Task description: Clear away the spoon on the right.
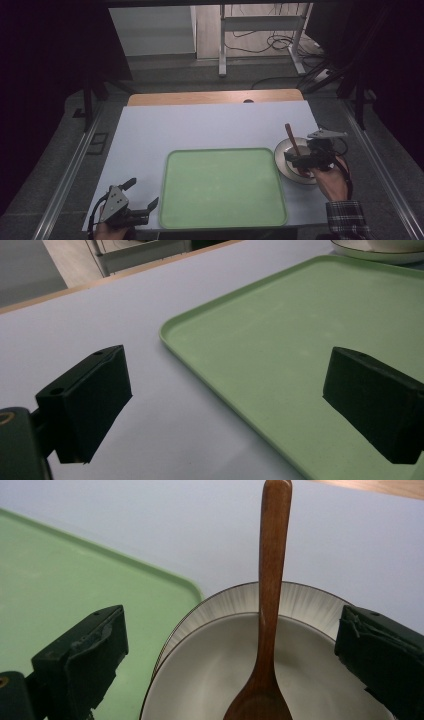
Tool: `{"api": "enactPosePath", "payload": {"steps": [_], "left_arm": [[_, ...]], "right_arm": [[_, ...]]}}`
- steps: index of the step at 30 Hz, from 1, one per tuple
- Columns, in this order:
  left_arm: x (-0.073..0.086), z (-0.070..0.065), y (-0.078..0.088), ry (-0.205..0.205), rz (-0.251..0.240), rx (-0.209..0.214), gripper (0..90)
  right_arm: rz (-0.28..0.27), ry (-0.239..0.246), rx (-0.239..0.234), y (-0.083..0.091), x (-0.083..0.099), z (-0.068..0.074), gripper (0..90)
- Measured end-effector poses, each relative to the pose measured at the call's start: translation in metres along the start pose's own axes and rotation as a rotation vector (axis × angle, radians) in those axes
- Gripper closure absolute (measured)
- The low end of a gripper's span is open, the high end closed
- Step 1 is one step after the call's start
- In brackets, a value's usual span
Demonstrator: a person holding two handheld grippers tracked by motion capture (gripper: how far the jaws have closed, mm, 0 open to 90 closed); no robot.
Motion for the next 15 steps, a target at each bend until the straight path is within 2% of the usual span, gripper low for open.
{"api": "enactPosePath", "payload": {"steps": [5,10,15], "left_arm": [[0.000,0.000,0.000,0.004,0.001,0.000,5.1],[0.000,0.000,0.000,-0.003,0.005,-0.003,5.1],[0.000,-0.001,-0.001,-0.015,0.008,-0.006,5.1]], "right_arm": [[0.023,-0.008,0.030,-0.007,-0.009,-0.001,0.2],[0.040,-0.035,0.040,-0.012,-0.016,-0.003,0.2],[0.067,-0.042,0.050,-0.019,-0.023,-0.006,1.1]]}}
Point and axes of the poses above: each handheld gripper's, and its own axes: y roughly backward along the jaws, x roughly out of its underside, z roughly to its left, the point moved 7 cm from there along -y, roughly forward along the jaws, and after that the axes turned 15 degrees about z, right-handed, at the moved point
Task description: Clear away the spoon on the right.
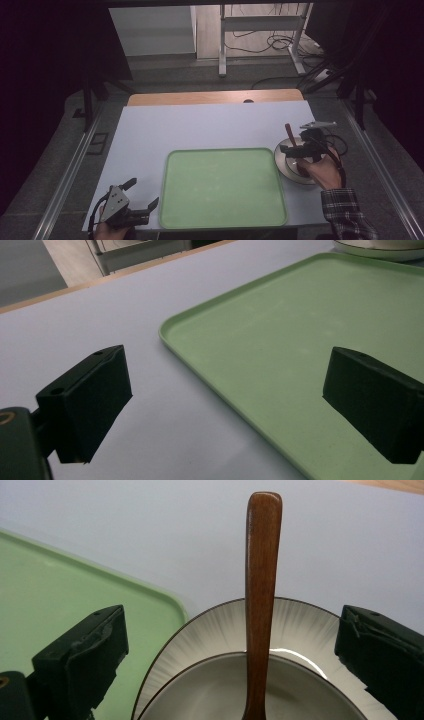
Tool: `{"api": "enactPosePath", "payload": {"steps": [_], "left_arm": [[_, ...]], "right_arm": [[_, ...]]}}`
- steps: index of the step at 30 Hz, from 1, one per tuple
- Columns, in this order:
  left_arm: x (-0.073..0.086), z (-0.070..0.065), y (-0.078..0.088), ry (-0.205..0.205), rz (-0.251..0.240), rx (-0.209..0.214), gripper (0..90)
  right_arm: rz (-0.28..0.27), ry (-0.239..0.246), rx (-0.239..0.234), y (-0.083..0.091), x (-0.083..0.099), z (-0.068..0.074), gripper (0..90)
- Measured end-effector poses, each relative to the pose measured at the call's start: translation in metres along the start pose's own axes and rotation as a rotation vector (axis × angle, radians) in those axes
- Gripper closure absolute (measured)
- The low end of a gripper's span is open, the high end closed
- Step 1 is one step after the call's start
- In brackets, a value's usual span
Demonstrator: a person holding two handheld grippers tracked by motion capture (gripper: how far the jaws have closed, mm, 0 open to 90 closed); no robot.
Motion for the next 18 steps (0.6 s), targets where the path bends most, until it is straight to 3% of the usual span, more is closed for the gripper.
{"api": "enactPosePath", "payload": {"steps": [9,16,18], "left_arm": [[0.000,-0.002,0.000,-0.022,0.008,-0.001,5.8],[0.000,-0.003,0.000,-0.026,0.010,-0.002,6.7],[0.000,-0.003,0.000,-0.024,0.008,0.000,6.8]], "right_arm": [[0.056,-0.024,0.044,-0.007,-0.011,-0.007,30.0],[0.081,-0.026,0.030,-0.010,-0.016,-0.012,48.4],[0.090,-0.027,0.025,-0.010,-0.018,-0.012,58.6]]}}
Point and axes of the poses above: each handheld gripper's, and its own axes: y roughly backward along the jaws, x roughly out of its underside, z roughly to its left, the point moved 7 cm from there along -y, roughly forward along the jaws, and after that the axes turned 15 degrees about z, right-handed, at the moved point
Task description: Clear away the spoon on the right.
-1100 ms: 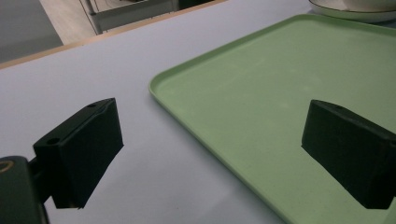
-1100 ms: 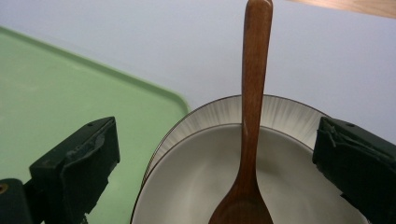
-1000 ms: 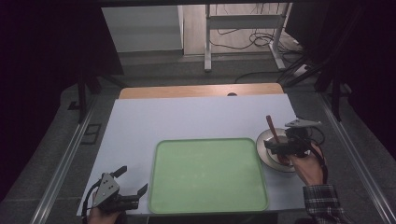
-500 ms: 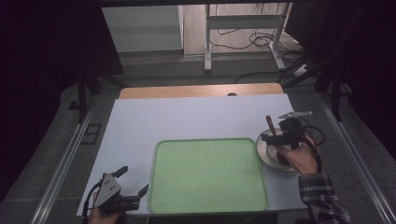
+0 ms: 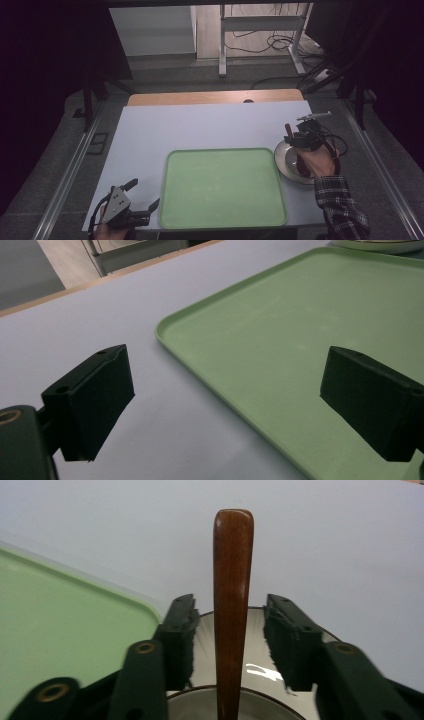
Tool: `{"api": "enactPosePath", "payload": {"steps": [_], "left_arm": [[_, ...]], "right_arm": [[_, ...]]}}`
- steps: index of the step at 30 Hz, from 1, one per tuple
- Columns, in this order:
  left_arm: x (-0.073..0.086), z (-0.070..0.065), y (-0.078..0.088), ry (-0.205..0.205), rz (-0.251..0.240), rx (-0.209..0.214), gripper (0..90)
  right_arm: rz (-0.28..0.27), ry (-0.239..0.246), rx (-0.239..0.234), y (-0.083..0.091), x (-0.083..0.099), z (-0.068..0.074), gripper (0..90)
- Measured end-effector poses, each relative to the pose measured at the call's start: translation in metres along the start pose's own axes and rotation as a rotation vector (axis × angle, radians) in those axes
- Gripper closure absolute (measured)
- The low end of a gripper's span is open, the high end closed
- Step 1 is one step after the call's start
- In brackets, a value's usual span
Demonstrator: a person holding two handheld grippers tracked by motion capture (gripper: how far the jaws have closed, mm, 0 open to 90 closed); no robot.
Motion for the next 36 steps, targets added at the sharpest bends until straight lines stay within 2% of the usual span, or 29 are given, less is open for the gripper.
{"api": "enactPosePath", "payload": {"steps": [2,4,7,14,18,20,26,36], "left_arm": [[0.000,0.000,0.000,0.001,-0.001,0.000,7.1],[0.000,0.001,0.000,0.007,-0.004,0.002,7.1],[0.000,0.001,0.000,0.009,-0.005,0.003,7.2],[0.000,0.001,0.000,0.012,-0.006,0.002,6.7],[0.000,0.004,0.001,0.044,-0.013,0.010,5.9],[0.000,0.005,0.001,0.047,-0.014,0.009,5.7],[0.000,0.001,0.000,0.001,0.003,-0.013,5.6],[0.000,0.001,0.000,0.012,0.001,-0.011,6.6]], "right_arm": [[0.004,0.006,0.002,0.000,-0.001,0.000,60.9],[0.006,0.018,0.001,0.001,-0.003,-0.001,69.4],[0.017,0.035,0.011,0.001,-0.004,0.000,75.4],[0.027,0.051,0.024,0.003,-0.004,0.002,76.9],[0.029,0.066,0.022,0.009,-0.004,0.004,77.0],[0.035,0.074,0.021,0.012,-0.005,0.005,77.0],[0.038,0.078,0.016,0.025,-0.007,0.007,77.1],[0.035,0.077,0.007,0.043,-0.009,0.009,77.1]]}}
Point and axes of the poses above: each handheld gripper's, and its own axes: y roughly backward along the jaws, x roughly out of its underside, z roughly to its left, the point moved 7 cm from there along -y, roughly forward along the jaws, and after that the axes turned 15 degrees about z, right-handed, at the moved point
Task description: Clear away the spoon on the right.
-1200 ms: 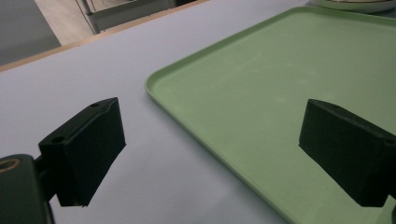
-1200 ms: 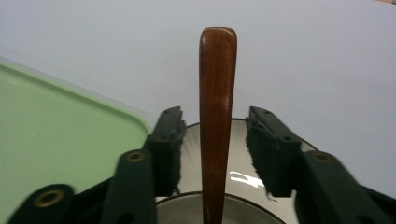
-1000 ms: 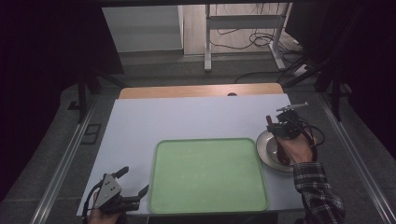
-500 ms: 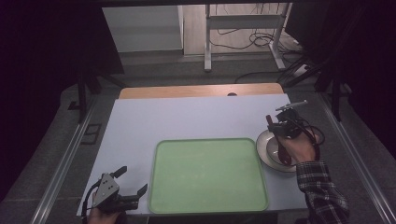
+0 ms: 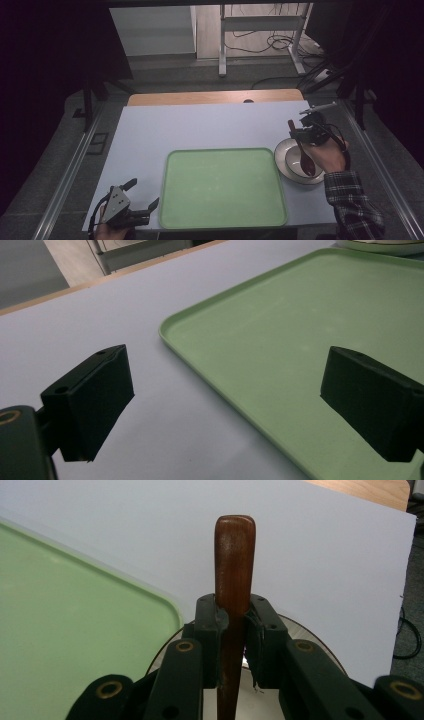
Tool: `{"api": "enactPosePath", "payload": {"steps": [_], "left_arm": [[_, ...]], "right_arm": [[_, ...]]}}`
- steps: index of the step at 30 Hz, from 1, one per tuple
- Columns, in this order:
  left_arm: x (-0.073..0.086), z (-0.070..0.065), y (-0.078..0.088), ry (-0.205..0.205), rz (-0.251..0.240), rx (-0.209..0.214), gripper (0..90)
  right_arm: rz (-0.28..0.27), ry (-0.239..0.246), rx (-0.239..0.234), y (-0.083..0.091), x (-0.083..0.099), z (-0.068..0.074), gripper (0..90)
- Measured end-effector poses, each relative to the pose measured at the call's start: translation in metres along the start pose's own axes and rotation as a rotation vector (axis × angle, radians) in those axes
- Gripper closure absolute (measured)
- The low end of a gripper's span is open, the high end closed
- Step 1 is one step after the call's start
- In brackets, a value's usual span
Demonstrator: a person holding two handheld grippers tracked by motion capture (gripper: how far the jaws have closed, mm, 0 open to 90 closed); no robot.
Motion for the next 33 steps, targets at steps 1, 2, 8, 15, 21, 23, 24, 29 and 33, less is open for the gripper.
{"api": "enactPosePath", "payload": {"steps": [1,2,8,15,21,23,24,29,33], "left_arm": [[0.000,0.000,0.000,-0.001,0.000,0.000,6.8],[0.000,0.000,0.000,-0.001,-0.001,-0.001,7.0],[0.000,0.000,0.000,0.001,-0.003,-0.001,8.0],[0.000,0.000,0.000,0.003,-0.003,-0.003,8.2],[0.000,0.000,0.000,0.005,-0.003,-0.002,8.7],[0.000,0.000,0.000,0.006,-0.003,-0.002,8.8],[0.000,0.000,0.000,0.006,-0.004,-0.002,9.0],[0.000,0.000,0.000,0.004,-0.002,-0.002,9.8],[0.000,0.000,0.000,0.002,0.000,-0.004,10.1]], "right_arm": [[-0.001,-0.001,-0.001,0.002,0.000,0.001,77.1],[-0.001,0.000,-0.003,0.004,0.000,0.001,77.0],[-0.015,0.005,-0.011,0.017,-0.001,0.004,77.1],[-0.018,0.004,-0.026,0.029,0.000,0.012,77.1],[-0.019,0.021,-0.035,0.038,0.003,0.020,77.1],[-0.019,0.027,-0.037,0.041,0.004,0.023,77.1],[-0.018,0.028,-0.041,0.043,0.005,0.025,77.1],[-0.011,0.036,-0.063,0.049,0.010,0.035,77.1],[0.000,0.049,-0.077,0.050,0.015,0.043,77.2]]}}
Point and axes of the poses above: each handheld gripper's, and its own axes: y roughly backward along the jaws, x roughly out of its underside, z roughly to its left, the point moved 7 cm from there along -y, roughly forward along the jaws, and after that the axes turned 15 degrees about z, right-handed, at the moved point
